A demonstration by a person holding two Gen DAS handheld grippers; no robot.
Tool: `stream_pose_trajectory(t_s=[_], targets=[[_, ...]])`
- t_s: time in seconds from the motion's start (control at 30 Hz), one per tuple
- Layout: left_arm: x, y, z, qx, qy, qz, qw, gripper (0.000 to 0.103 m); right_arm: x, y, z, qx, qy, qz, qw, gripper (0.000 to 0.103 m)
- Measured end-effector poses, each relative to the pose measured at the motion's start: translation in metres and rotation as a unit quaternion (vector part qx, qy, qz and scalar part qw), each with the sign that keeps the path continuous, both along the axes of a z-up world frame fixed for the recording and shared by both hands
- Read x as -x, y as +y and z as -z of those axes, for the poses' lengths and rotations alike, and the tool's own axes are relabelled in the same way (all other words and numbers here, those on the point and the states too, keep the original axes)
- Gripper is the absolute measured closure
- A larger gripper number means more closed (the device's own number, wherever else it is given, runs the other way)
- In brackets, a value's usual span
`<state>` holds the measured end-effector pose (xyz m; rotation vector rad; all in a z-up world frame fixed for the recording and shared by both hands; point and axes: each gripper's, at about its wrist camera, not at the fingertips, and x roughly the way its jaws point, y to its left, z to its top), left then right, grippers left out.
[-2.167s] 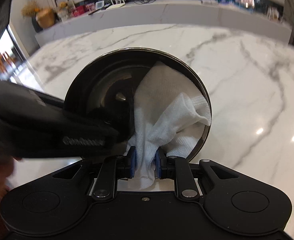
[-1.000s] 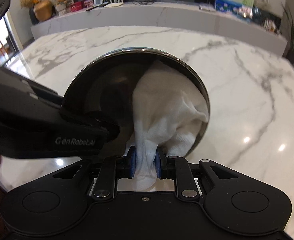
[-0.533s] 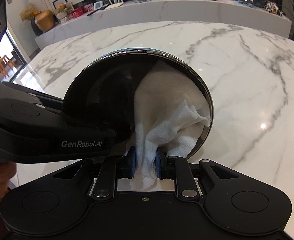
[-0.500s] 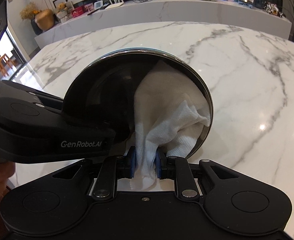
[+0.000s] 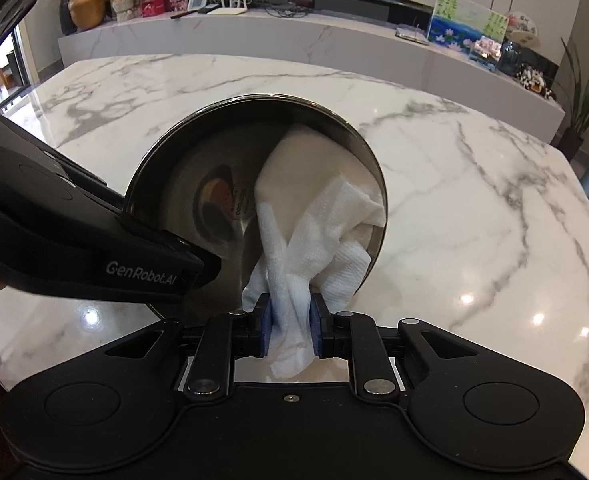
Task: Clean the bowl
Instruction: 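Lower the bowl with the left tool while the right tool wipes the inner wall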
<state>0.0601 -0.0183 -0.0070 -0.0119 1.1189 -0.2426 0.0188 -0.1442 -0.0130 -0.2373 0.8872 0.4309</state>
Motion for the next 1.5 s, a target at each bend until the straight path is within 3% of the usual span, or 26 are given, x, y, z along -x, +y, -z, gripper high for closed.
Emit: stream_pose_trajectory(t_s=[0.73, 1.0, 1.13, 1.23, 1.3, 1.5], targets=[[-0.005, 0.007, -0.001, 0.0, -0.011, -0.026, 0.9996, 0.08, -0.009, -0.002, 0.0, -0.036, -0.009, -0.008, 0.999, 0.084], [-0.004, 0.012, -0.008, 0.003, -0.036, -0.033, 0.9988, 0.067, -0.009, -0.001, -0.002, -0.032, -0.006, -0.004, 0.999, 0.085], [-0.002, 0.015, -0.016, 0.01, -0.061, -0.038, 0.9974, 0.067, -0.007, 0.0, -0.002, -0.027, -0.008, -0.006, 1.0, 0.085], [-0.002, 0.016, -0.019, 0.011, -0.064, -0.036, 0.9972, 0.068, -0.007, 0.0, -0.001, -0.026, -0.008, -0.006, 1.0, 0.085], [-0.003, 0.014, -0.018, 0.008, -0.06, -0.033, 0.9976, 0.079, -0.007, -0.001, 0.0, -0.03, -0.004, -0.005, 1.0, 0.085], [-0.004, 0.013, -0.017, 0.0, -0.06, -0.031, 0.9977, 0.082, -0.008, -0.005, -0.003, -0.049, 0.003, 0.002, 0.999, 0.084]])
